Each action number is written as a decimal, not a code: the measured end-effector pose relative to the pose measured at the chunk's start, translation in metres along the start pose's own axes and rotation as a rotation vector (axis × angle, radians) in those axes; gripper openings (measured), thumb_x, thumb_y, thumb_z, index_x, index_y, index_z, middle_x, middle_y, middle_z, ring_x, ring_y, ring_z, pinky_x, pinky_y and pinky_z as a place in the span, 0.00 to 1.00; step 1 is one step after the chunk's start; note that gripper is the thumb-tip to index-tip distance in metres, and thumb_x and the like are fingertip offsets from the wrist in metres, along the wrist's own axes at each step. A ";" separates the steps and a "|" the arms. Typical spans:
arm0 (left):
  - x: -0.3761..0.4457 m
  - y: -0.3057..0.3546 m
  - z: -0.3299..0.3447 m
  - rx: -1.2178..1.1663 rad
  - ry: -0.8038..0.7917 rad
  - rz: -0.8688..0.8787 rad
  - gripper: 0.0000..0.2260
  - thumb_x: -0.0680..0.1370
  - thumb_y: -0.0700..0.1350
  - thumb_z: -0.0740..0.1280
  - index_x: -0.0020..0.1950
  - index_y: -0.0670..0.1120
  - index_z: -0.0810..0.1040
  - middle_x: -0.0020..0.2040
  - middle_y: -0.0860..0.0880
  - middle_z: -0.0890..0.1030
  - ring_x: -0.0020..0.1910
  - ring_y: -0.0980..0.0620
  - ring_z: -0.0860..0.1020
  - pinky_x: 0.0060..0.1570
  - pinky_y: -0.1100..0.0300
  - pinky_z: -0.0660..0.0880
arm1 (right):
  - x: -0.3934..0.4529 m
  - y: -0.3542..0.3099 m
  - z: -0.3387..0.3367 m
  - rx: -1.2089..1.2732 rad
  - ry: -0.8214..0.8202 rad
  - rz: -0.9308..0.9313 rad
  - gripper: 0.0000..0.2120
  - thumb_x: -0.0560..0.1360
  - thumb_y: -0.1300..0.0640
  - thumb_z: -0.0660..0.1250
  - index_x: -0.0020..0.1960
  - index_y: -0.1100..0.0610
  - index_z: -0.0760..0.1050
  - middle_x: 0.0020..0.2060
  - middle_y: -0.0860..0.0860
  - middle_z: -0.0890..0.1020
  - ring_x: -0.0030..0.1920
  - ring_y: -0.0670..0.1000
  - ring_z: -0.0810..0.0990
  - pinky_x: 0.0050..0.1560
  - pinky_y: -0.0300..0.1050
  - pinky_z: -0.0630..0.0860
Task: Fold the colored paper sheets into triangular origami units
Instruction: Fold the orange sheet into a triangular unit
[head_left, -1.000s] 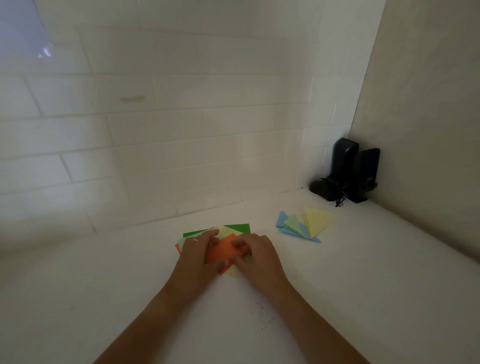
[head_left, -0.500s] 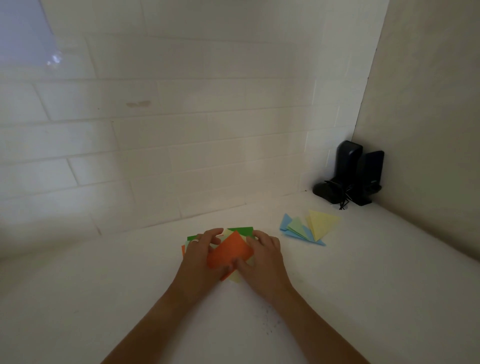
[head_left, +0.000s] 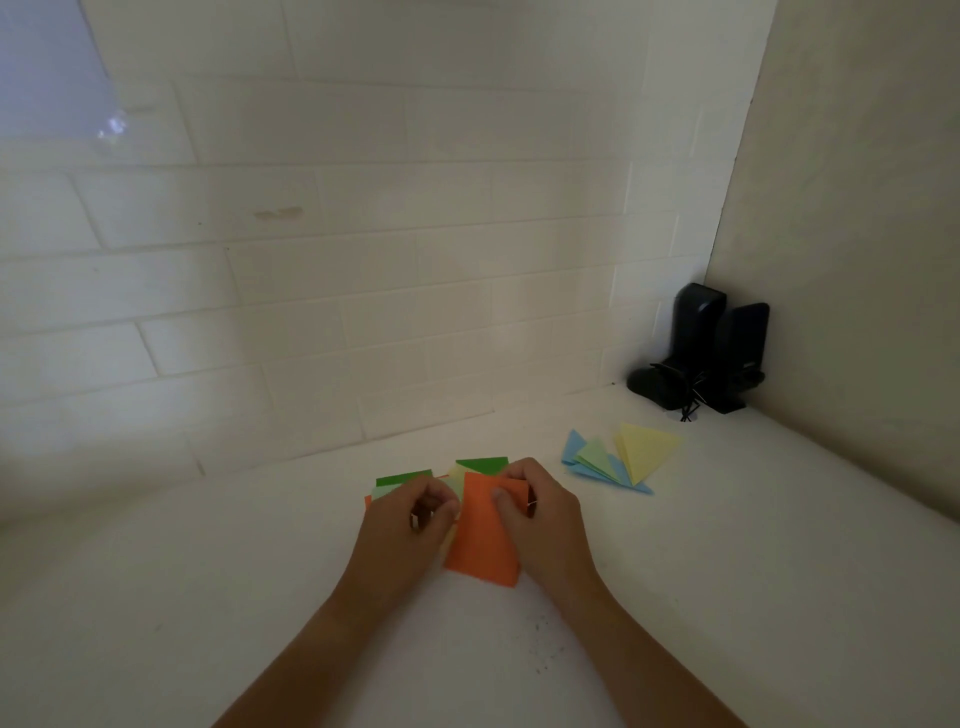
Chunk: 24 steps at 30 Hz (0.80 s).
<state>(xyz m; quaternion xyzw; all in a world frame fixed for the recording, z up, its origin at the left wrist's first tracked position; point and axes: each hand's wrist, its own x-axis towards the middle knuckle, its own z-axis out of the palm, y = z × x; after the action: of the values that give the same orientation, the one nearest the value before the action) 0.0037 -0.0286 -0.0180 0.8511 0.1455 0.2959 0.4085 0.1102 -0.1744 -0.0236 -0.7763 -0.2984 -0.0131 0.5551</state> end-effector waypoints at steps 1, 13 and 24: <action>0.000 0.001 0.000 -0.022 0.010 -0.012 0.07 0.77 0.37 0.73 0.48 0.49 0.81 0.40 0.56 0.83 0.41 0.58 0.80 0.40 0.70 0.73 | 0.000 -0.001 0.000 0.017 -0.018 -0.015 0.06 0.79 0.60 0.70 0.49 0.49 0.77 0.42 0.43 0.82 0.44 0.40 0.79 0.41 0.29 0.72; 0.006 0.001 -0.007 -0.220 0.082 -0.232 0.07 0.81 0.41 0.70 0.44 0.44 0.85 0.33 0.50 0.85 0.32 0.55 0.83 0.35 0.64 0.79 | 0.001 -0.001 0.000 0.164 -0.065 0.014 0.14 0.76 0.59 0.73 0.54 0.46 0.73 0.44 0.46 0.84 0.43 0.45 0.82 0.42 0.38 0.78; 0.007 -0.004 -0.006 -0.402 0.134 -0.354 0.09 0.83 0.42 0.67 0.50 0.44 0.87 0.40 0.45 0.87 0.42 0.44 0.87 0.43 0.52 0.84 | -0.004 -0.003 0.001 0.128 -0.139 -0.267 0.14 0.75 0.66 0.71 0.52 0.47 0.84 0.50 0.42 0.81 0.47 0.50 0.81 0.43 0.35 0.75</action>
<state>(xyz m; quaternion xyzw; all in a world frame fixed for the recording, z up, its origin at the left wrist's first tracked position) 0.0051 -0.0190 -0.0153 0.6929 0.2572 0.2986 0.6038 0.1048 -0.1746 -0.0225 -0.6919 -0.4367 -0.0139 0.5748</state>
